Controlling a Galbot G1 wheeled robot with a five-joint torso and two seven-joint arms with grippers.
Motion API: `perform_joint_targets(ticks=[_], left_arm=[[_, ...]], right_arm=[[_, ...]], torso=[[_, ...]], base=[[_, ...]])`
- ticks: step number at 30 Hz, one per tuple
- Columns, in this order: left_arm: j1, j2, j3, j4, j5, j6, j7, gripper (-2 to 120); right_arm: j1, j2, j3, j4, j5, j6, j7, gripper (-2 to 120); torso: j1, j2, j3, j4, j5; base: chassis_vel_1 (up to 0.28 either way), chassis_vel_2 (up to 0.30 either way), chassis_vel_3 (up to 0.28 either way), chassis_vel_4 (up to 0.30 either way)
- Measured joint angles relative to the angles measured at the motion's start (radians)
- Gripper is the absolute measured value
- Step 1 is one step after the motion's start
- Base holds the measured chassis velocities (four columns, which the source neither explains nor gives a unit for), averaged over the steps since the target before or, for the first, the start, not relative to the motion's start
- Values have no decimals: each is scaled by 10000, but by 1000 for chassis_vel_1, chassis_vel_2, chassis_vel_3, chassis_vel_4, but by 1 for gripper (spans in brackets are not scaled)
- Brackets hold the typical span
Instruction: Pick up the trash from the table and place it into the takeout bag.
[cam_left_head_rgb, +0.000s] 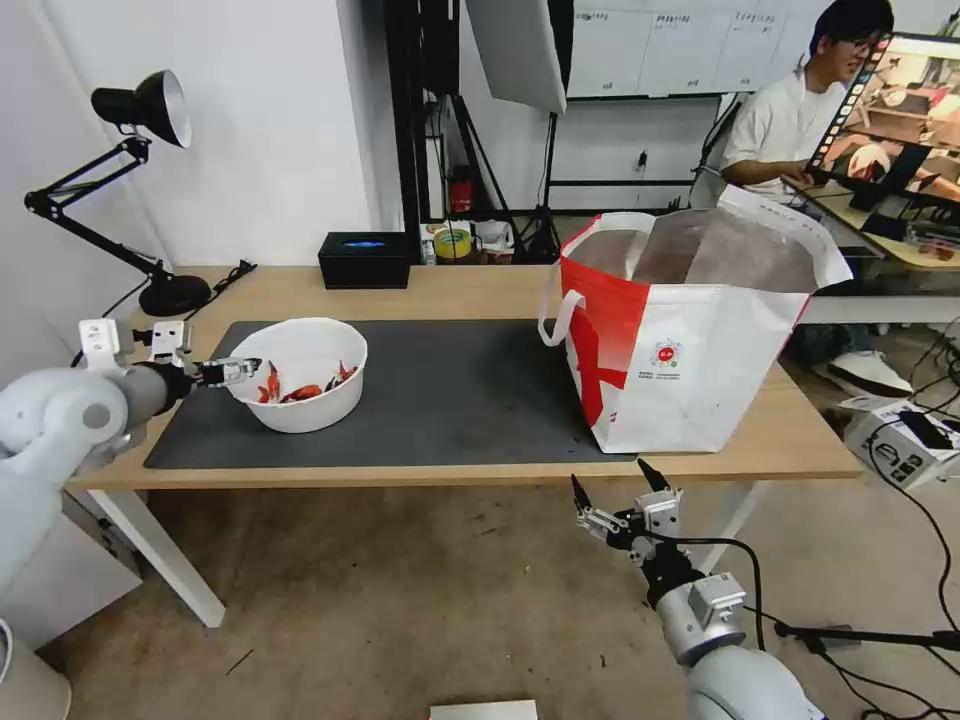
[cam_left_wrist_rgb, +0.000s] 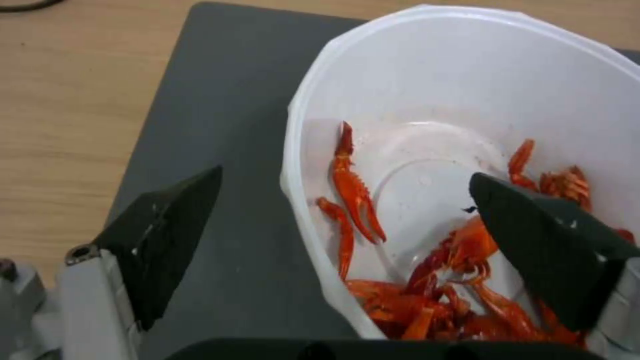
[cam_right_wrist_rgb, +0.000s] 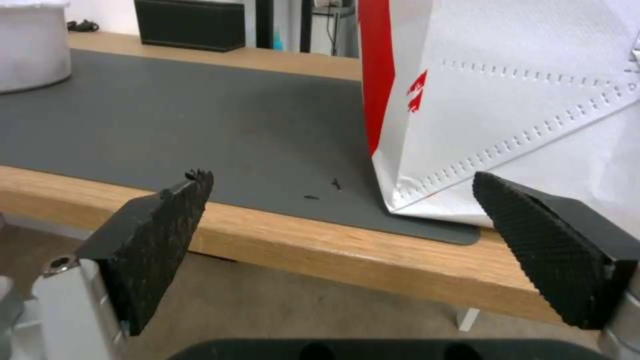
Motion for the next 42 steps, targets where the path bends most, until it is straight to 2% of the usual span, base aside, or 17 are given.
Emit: perform_joint_targets(ticks=[4, 7, 21, 34, 40, 41, 42], left_arm=[[-455, -1, 417, 194, -804, 25, -669, 100], [-634, 33, 635, 383, -986, 26, -819, 100], [-435, -271, 739, 814, -953, -31, -824, 100], [-483, -137, 919, 883, -1432, -50, -912, 100], [-457, 0, 979, 896, -1808, -59, -922, 81], [-457, 0, 979, 896, -1808, -59, -922, 81], [-469, 24, 981, 902, -1883, -59, -928, 75]], right_arm=[[0, 0, 1, 1, 0, 0, 0, 100], [0, 0, 0, 0, 0, 0, 0, 100], [0, 0, 0, 0, 0, 0, 0, 100], [0, 0, 0, 0, 0, 0, 0, 100], [0, 0, 0, -1, 0, 0, 0, 100], [0, 0, 0, -1, 0, 0, 0, 100], [0, 0, 0, -1, 0, 0, 0, 100]], torso=[[-1, 0, -1, 0, 1], [0, 0, -1, 0, 1], [-1, 1, -1, 1, 0], [-1, 0, -1, 0, 0], [-1, 1, -1, 1, 0], [-1, 1, -1, 1, 0], [-1, 1, -1, 1, 0]], base=[[0, 0, 0, 0], [0, 0, 0, 0], [0, 0, 0, 0], [0, 0, 0, 0], [0, 0, 0, 0], [0, 0, 0, 0], [0, 0, 0, 0]])
